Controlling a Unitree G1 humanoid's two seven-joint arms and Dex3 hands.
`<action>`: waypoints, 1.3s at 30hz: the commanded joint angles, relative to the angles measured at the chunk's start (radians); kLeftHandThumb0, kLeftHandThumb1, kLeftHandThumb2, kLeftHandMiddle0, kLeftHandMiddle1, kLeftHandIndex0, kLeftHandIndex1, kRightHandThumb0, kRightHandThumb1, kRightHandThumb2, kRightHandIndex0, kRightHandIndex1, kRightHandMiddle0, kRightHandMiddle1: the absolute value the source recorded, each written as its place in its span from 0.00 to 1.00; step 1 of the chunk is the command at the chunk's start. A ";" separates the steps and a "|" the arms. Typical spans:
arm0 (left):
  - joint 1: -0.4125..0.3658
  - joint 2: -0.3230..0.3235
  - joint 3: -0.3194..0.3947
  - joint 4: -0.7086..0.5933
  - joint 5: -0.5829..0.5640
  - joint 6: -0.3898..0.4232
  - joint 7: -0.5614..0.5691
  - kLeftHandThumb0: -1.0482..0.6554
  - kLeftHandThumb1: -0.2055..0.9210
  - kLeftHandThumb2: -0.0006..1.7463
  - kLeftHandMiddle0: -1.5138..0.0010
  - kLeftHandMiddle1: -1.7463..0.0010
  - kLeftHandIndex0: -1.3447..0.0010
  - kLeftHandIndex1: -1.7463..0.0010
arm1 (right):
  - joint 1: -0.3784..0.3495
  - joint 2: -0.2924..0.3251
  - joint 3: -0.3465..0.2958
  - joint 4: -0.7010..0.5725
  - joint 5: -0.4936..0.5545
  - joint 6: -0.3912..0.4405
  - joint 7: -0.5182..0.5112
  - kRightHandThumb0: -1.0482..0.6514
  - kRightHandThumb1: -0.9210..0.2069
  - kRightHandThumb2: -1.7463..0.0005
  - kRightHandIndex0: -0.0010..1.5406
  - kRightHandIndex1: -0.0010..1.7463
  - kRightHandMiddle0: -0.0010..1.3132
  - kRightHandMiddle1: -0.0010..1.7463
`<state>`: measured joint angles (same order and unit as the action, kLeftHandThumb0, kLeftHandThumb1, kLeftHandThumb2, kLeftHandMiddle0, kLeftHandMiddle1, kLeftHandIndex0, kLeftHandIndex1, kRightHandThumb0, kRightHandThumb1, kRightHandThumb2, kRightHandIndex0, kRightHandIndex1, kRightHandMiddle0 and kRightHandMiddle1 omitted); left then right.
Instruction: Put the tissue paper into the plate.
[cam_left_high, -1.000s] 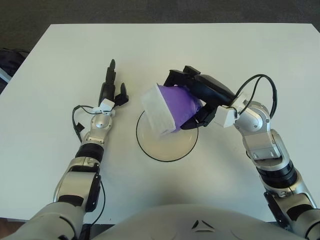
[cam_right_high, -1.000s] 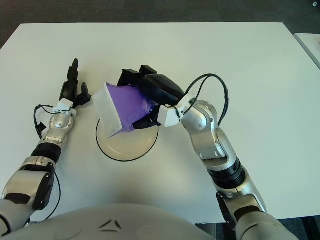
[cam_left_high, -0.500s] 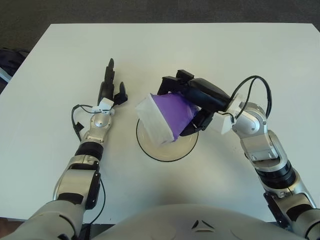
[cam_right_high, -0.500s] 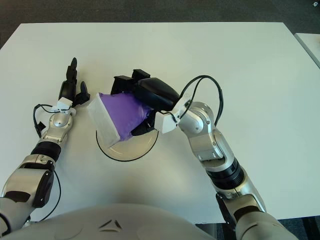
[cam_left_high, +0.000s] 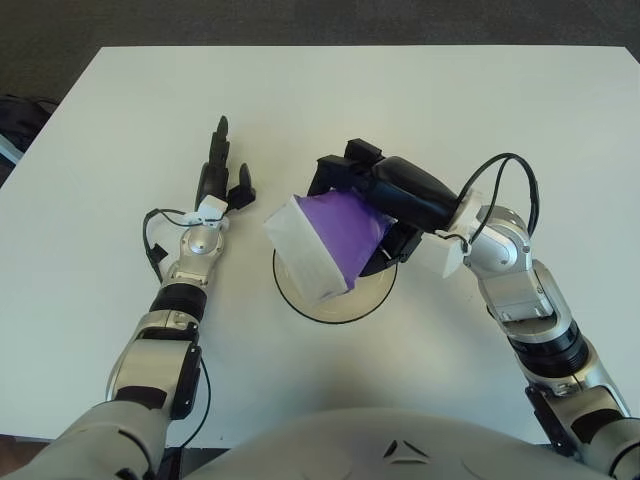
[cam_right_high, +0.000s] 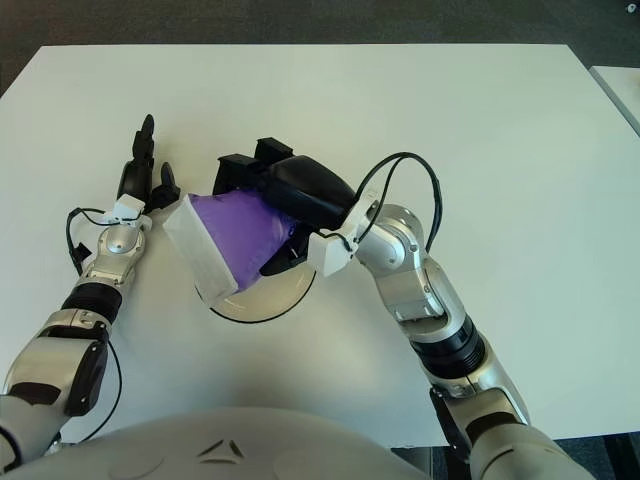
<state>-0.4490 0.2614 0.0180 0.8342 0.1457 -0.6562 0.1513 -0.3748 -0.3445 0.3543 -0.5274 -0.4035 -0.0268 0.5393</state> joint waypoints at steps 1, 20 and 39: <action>0.191 -0.064 -0.026 0.082 0.005 0.014 -0.013 0.05 1.00 0.61 1.00 1.00 1.00 1.00 | -0.003 0.008 0.004 0.025 0.014 -0.076 -0.036 0.43 0.50 0.28 0.66 1.00 0.50 1.00; 0.167 -0.083 -0.020 0.069 -0.014 0.064 -0.023 0.06 1.00 0.58 1.00 1.00 1.00 1.00 | -0.003 -0.030 0.016 0.063 -0.029 -0.207 -0.043 0.08 0.00 0.63 0.00 0.40 0.00 0.58; 0.169 -0.082 -0.022 0.063 -0.016 0.068 -0.023 0.06 1.00 0.58 1.00 1.00 1.00 1.00 | -0.003 -0.029 0.015 0.064 -0.029 -0.209 -0.043 0.08 0.00 0.63 0.00 0.40 0.00 0.57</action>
<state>-0.4406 0.2566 0.0223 0.8085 0.1272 -0.6275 0.1411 -0.3750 -0.3717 0.3721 -0.4588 -0.4248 -0.2146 0.5017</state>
